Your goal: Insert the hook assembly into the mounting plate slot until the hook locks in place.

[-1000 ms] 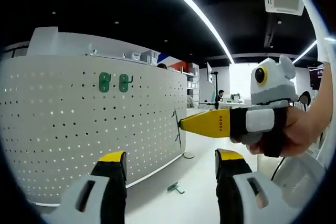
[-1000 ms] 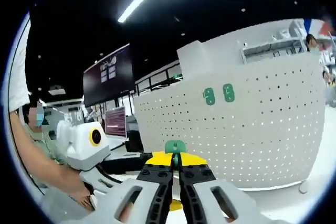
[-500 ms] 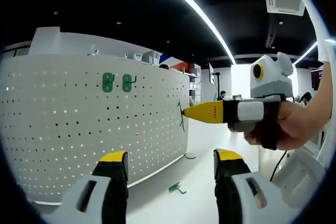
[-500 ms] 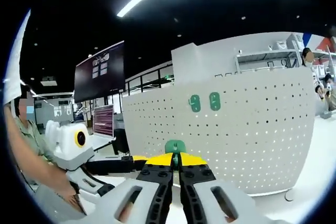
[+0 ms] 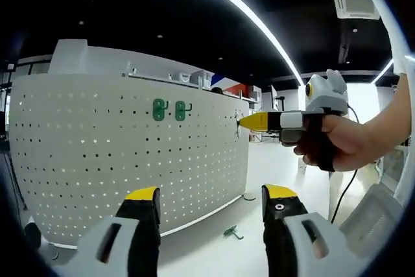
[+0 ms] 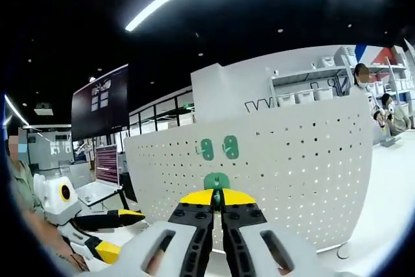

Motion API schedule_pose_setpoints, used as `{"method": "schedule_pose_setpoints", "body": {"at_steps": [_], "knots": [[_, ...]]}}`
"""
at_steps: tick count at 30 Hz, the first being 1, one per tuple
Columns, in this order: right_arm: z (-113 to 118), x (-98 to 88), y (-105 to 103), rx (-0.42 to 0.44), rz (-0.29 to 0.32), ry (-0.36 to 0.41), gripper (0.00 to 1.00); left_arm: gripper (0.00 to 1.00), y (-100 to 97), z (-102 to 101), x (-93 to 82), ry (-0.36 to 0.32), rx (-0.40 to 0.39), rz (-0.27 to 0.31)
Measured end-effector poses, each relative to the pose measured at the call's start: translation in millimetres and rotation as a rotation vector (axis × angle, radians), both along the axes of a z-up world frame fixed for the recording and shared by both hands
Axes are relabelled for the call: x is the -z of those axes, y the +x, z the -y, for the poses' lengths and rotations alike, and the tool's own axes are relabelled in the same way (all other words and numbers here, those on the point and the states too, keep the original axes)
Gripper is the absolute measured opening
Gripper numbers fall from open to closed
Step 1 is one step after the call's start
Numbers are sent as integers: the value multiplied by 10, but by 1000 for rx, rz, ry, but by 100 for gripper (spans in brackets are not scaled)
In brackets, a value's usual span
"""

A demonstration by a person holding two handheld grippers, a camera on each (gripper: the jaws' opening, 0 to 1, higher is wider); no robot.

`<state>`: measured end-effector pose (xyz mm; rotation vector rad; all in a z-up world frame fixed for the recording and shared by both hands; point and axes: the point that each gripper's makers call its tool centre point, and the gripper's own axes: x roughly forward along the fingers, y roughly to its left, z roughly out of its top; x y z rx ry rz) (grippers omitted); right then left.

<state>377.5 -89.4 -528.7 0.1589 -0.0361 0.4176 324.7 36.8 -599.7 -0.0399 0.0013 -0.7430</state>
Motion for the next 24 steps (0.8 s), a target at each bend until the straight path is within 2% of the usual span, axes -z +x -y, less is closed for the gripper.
{"method": "schedule_pose_setpoints", "body": {"at_steps": [10,24], "knots": [[116,-166,225,45,31,-2,1,65,-69,-136,86,4,-31,-7],[191,-346,522,88,60,-10,1,64,-117,-265,16,-15,-72,18]]}}
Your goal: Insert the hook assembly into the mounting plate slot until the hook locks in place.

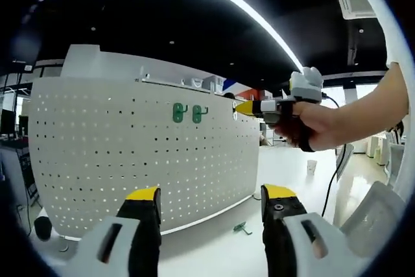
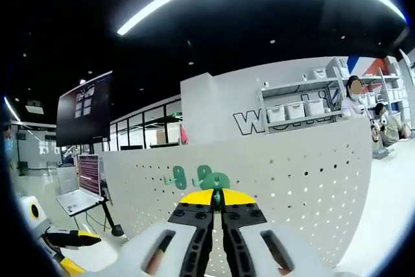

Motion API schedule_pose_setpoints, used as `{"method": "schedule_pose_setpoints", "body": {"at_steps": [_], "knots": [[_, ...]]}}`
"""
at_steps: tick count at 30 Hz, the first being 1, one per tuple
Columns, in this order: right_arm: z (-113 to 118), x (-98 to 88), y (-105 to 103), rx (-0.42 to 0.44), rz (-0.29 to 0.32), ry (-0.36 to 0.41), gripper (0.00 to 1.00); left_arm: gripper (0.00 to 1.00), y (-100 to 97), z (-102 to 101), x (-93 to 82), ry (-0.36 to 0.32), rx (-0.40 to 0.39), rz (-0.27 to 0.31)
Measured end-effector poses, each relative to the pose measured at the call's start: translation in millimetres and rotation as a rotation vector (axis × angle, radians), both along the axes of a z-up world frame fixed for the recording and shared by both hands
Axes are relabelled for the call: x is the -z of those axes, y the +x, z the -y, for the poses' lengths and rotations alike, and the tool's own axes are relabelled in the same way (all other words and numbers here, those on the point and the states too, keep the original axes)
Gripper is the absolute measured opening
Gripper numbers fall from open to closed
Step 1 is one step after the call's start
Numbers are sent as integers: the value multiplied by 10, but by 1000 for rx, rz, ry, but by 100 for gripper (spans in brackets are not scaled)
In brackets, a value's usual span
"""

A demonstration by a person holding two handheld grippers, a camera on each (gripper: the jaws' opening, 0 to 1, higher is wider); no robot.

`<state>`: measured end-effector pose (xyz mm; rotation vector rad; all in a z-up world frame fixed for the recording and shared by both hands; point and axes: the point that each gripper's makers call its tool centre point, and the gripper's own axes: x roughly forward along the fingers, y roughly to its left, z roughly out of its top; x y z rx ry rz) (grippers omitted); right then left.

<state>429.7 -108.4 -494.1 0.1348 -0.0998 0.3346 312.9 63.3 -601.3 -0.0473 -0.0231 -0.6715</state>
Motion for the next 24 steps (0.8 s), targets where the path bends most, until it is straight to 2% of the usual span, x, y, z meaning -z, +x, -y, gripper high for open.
{"method": "schedule_pose_setpoints", "body": {"at_steps": [11,24], "knots": [[40,-12,198,33,17,11,1,64,-41,-90,18,-7,-15,3],[34,60,389,63,23,-27,1,64,-52,-109,56,-20,-16,-15]]}}
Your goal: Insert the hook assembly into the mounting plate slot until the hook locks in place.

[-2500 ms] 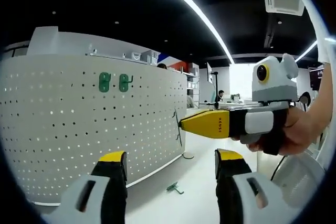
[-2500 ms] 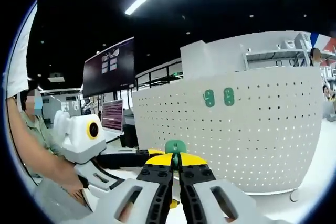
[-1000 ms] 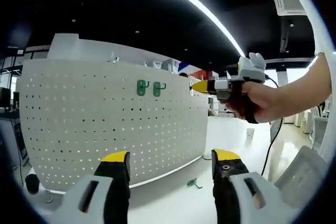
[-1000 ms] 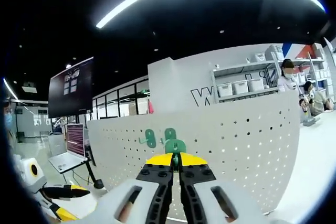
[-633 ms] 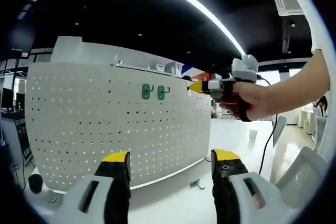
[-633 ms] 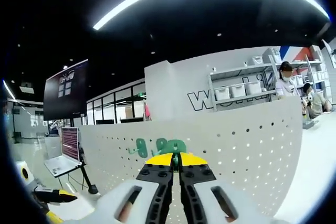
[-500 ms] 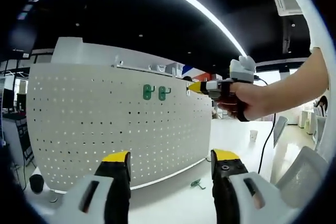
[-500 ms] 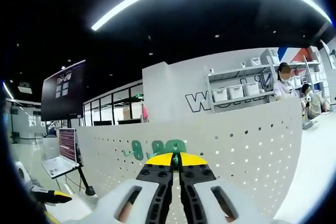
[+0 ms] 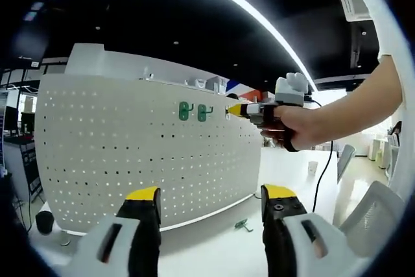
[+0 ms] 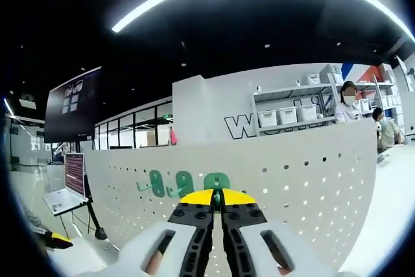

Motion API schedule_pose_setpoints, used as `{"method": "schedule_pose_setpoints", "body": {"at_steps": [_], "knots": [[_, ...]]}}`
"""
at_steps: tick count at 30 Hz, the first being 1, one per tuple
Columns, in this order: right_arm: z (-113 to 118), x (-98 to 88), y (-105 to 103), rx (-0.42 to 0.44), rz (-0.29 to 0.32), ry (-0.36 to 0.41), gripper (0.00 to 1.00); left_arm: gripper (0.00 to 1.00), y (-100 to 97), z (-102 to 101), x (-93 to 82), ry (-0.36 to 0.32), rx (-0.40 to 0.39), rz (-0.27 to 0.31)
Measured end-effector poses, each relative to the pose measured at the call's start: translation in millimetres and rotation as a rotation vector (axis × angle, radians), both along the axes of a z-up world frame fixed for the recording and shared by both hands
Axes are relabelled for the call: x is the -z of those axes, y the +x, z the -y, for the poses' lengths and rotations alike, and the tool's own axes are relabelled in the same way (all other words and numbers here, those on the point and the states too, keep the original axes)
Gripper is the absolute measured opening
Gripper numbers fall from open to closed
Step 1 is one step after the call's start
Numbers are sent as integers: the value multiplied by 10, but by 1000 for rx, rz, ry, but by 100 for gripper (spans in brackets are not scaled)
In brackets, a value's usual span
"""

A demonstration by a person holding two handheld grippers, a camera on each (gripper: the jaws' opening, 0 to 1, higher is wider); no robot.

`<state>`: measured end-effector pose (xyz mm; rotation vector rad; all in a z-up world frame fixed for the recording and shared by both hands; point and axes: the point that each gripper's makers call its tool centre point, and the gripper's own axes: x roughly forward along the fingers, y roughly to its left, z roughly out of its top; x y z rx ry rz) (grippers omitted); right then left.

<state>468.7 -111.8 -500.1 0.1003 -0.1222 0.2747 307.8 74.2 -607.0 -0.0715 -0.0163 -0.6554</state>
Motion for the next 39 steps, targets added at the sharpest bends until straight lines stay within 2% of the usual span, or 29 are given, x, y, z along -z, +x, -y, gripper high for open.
{"method": "schedule_pose_setpoints", "body": {"at_steps": [12,30,36,39], "knots": [[15,-60,146,13,24,-10,1,64,-36,35,-7,3,10,-3],[-23,-7,255,17,13,-12,1,62,-25,1,41,20,2,-25],[-23,6,291,39,11,15,1,62,-31,0,67,26,8,-34],[-33,11,300,70,19,5,1,61,-27,-11,74,30,7,-38]]}}
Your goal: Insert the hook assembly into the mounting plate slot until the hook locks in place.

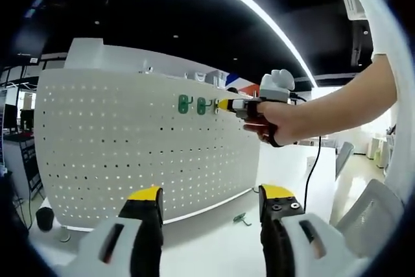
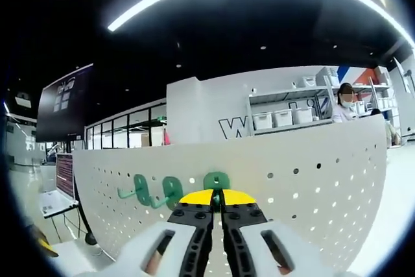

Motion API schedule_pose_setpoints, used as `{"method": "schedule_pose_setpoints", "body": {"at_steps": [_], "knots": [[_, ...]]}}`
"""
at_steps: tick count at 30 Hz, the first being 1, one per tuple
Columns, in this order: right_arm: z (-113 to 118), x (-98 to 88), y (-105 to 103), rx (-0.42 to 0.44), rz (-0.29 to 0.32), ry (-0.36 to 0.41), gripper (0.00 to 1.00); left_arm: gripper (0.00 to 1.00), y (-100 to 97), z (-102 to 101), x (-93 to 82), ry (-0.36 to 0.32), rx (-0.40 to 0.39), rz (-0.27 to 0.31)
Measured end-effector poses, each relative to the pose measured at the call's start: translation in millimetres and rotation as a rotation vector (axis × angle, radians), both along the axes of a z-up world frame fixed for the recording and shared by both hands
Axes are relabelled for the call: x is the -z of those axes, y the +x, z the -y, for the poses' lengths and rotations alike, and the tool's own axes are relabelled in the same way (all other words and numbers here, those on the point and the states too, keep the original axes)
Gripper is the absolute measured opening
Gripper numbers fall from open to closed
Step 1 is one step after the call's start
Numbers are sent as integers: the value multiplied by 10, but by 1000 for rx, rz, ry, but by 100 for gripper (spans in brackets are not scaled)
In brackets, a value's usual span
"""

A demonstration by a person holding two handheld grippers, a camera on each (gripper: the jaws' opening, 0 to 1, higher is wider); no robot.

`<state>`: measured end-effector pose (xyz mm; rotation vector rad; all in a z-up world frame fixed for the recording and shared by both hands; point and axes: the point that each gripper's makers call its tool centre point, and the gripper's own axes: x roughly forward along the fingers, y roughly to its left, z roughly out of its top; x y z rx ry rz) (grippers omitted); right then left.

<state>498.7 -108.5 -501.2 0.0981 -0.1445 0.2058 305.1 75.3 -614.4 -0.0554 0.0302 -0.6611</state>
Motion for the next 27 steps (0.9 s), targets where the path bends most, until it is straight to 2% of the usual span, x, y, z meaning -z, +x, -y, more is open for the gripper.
{"method": "schedule_pose_setpoints", "body": {"at_steps": [3,5,10,20,22,23,24,27], "knots": [[-8,1,1,35,10,-20,1,60,4,-24,-13,0,-1,1],[-11,4,-5,78,-3,-76,1,60,8,-39,-19,1,-3,0],[-15,14,10,118,-14,-52,2,60,6,-63,-19,3,-5,-3],[-1,22,6,97,-26,-64,2,59,-19,-51,13,0,-4,-5],[0,17,-5,83,-27,-34,3,59,-25,-38,4,3,-1,-1],[-18,41,-3,65,-43,-10,5,59,-24,-37,6,3,-1,-2],[-13,34,-1,56,-33,-11,7,60,-22,-37,7,5,-2,-1],[-14,81,-26,48,-50,-40,15,59,-20,-46,-8,2,-4,3]]}}
